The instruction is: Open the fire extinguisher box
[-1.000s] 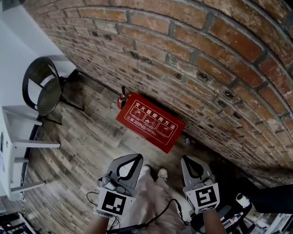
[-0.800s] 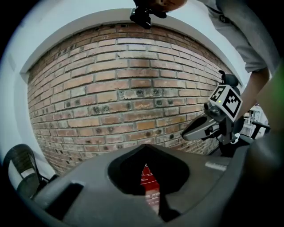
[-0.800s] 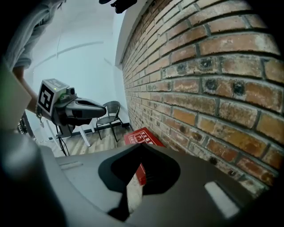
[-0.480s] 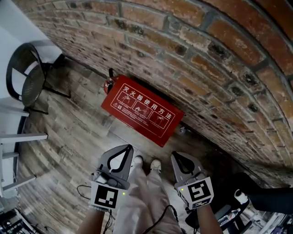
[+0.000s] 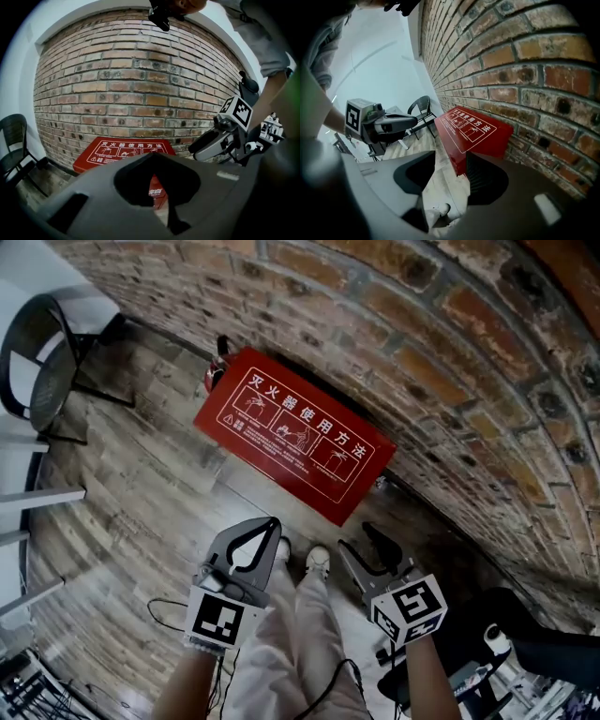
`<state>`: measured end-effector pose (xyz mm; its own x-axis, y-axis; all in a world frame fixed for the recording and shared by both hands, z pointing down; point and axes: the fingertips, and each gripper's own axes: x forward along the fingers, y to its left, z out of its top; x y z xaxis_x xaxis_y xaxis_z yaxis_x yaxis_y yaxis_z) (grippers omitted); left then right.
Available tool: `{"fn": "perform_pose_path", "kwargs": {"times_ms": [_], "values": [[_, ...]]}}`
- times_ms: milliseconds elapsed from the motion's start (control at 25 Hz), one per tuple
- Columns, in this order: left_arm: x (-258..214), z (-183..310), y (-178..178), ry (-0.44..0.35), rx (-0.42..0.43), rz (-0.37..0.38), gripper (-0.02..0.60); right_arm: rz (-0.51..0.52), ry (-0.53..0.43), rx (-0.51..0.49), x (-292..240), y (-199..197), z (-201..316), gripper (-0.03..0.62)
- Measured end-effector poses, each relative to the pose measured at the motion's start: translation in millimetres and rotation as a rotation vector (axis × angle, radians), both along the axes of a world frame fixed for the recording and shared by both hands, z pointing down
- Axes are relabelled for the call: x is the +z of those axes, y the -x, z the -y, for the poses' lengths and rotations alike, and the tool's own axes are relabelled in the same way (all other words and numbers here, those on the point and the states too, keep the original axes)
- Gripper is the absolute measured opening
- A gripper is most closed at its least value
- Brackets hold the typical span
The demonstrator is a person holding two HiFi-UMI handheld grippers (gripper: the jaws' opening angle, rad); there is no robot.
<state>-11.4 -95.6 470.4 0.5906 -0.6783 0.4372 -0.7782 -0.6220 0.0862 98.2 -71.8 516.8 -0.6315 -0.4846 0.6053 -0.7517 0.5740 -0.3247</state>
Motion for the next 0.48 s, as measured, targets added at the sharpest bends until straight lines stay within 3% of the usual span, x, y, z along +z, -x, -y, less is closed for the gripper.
{"fn": "perform_pose_path", "kwargs": {"times_ms": [160, 480], "values": [[24.6, -8.1, -6.9, -0.028, 0.077, 0.085, -0.002, 0.027, 0.055, 0.011, 28.0, 1.1, -2.0, 0.260], [64.8, -11.6, -14.9, -0.018, 0.111, 0.090, -0.002, 0.024, 0.106, 0.008, 79.8, 7.6, 0.9, 0.304]]}}
